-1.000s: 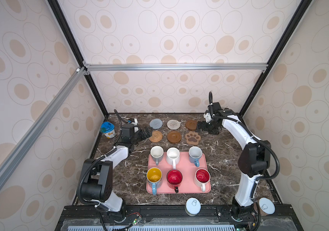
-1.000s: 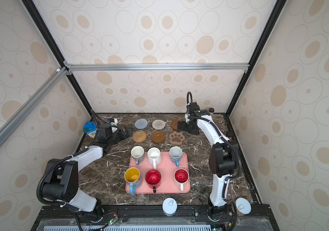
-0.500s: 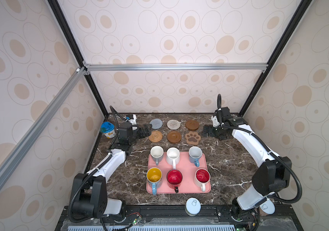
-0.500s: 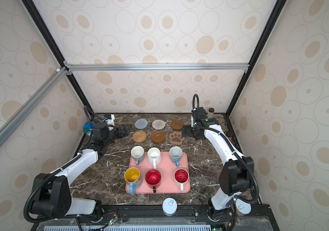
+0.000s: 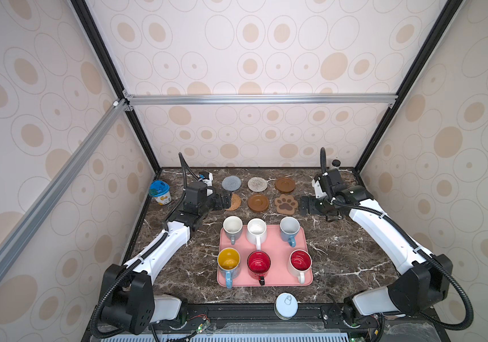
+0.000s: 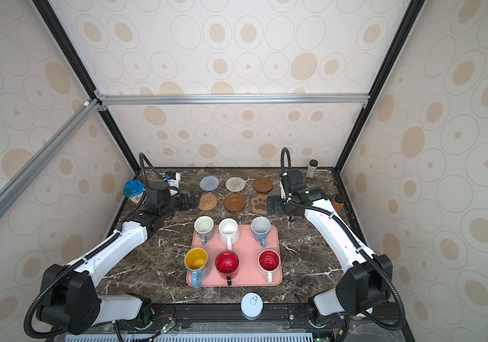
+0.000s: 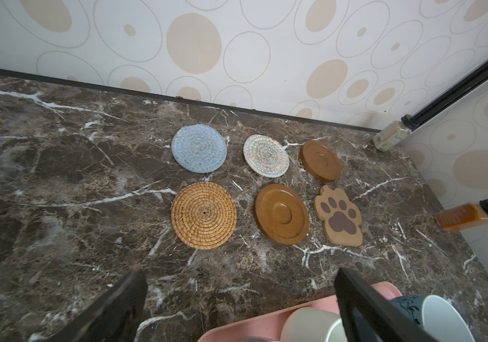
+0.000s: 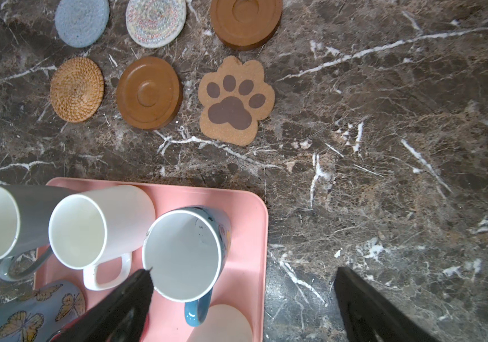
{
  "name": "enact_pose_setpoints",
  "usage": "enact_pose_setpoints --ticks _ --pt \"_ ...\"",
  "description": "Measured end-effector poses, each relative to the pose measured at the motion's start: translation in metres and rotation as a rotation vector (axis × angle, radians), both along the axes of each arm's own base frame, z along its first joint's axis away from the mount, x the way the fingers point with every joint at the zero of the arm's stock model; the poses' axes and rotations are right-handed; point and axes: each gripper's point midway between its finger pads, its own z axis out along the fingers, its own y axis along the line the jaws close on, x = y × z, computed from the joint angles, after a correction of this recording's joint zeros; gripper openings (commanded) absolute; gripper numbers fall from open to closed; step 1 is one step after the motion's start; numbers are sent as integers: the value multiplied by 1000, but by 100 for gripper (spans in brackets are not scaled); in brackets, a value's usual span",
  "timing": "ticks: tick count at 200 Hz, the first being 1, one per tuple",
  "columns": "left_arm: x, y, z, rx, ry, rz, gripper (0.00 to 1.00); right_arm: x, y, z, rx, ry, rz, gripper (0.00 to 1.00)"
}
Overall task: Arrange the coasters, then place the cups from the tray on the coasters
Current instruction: 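Move right gripper over the blue-handled white mug on the pink tray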
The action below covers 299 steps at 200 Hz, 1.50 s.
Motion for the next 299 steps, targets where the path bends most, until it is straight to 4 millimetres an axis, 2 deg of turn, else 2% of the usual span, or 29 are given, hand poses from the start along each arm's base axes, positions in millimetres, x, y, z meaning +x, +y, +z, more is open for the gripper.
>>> enact_pose_setpoints --ticks 49,79,121,171,233,299 --pt "-21 -12 10 39 5 -19 100 -27 23 -13 -25 41 64 96" --pt "-26 -18 5 67 26 -22 100 -45 35 -31 -42 89 92 94" --pt "-18 -22 -6 104 46 4 100 -59 45 -51 -90 138 93 91" --pt "-2 -29 -2 96 30 12 100 -74 45 -72 -112 188 66 89" --pt "1 -26 -4 98 45 44 100 -78 54 -90 -123 238 70 85" --pt "-8 -21 -19 98 119 64 100 -78 57 -98 -119 254 68 79"
